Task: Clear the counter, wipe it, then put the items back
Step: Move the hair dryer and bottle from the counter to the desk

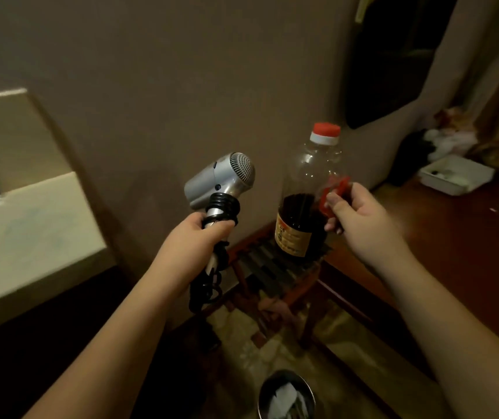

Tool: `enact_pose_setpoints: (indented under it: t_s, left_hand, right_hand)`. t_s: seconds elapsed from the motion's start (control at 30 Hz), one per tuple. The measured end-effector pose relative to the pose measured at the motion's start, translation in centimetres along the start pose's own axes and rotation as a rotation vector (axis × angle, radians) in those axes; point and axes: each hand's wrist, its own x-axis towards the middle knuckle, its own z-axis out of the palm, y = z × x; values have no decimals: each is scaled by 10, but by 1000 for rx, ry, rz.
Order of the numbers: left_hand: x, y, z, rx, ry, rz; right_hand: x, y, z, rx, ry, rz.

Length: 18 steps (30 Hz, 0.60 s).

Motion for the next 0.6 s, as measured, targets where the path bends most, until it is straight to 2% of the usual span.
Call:
enact_pose_setpoints:
  t_s: [0.33, 0.6]
  left_hand:
    - [-6, 7, 161, 108, -202, -25]
    - [8, 11, 253, 229, -366, 9]
  right_hand:
    - [-65, 105, -118, -65, 120, 232]
    - [-92, 163, -173, -91, 249, 377]
